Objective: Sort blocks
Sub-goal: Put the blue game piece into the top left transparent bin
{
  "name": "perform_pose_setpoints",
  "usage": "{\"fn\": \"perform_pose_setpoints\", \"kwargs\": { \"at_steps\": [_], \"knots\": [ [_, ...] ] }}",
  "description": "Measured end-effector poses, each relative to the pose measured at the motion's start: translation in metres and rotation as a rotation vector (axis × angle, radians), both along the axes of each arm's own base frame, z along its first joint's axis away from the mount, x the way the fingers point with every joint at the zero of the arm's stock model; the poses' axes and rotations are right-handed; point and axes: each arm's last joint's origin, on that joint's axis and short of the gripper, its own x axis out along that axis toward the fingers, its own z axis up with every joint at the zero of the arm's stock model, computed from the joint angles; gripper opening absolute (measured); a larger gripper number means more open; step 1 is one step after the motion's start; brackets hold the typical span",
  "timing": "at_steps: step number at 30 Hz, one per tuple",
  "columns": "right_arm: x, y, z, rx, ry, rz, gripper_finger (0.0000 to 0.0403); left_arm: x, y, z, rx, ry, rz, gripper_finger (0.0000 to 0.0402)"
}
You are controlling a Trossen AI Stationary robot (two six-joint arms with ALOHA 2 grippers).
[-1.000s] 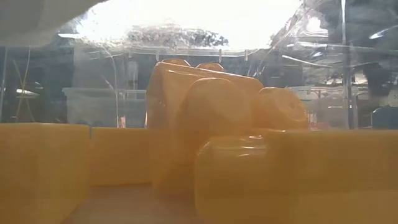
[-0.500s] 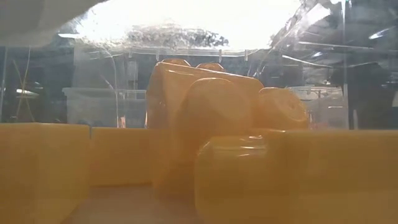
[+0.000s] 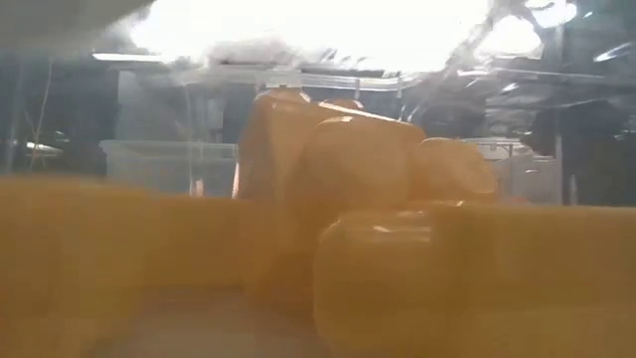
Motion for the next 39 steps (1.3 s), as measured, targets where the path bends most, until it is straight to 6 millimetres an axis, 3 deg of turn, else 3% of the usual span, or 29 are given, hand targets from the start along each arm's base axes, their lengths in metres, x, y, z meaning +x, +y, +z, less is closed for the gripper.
{"fn": "perform_pose_setpoints", "kwargs": {
  "at_steps": [3, 7, 13, 17, 24, 29, 33, 39],
  "knots": [
    [-0.008, -0.007, 0.017, -0.046, 0.0, -0.002, 0.0128, -0.011, -0.004, 0.021, 0.095, -0.055, -0.001, 0.0307],
    [-0.019, -0.033, 0.056, -0.124, -0.064, -0.038, 0.0128, -0.027, -0.009, 0.041, 0.175, -0.112, 0.002, 0.0307],
    [-0.018, -0.092, 0.102, -0.326, -0.252, -0.088, 0.0128, -0.039, -0.013, 0.04, 0.173, -0.082, 0.001, 0.0307],
    [0.014, -0.14, 0.113, -0.42, -0.409, -0.026, 0.0128, -0.038, -0.013, 0.036, 0.141, -0.052, -0.001, 0.0307],
    [0.091, -0.237, 0.116, -0.489, -0.86, 0.243, 0.0128, -0.018, -0.006, 0.024, 0.071, -0.052, 0.003, 0.0307],
    [0.115, -0.296, 0.102, -0.478, -1.132, 0.338, 0.0128, 0.001, 0.001, 0.019, 0.004, -0.121, 0.032, 0.0307],
    [0.134, -0.325, 0.088, -0.421, -1.243, 0.373, 0.0128, 0.016, 0.008, 0.02, -0.044, -0.191, 0.086, 0.0307],
    [0.18, -0.35, 0.103, -0.476, -1.297, 0.472, 0.0128, 0.034, 0.014, 0.026, -0.049, -0.302, 0.082, 0.0307]
  ]
}}
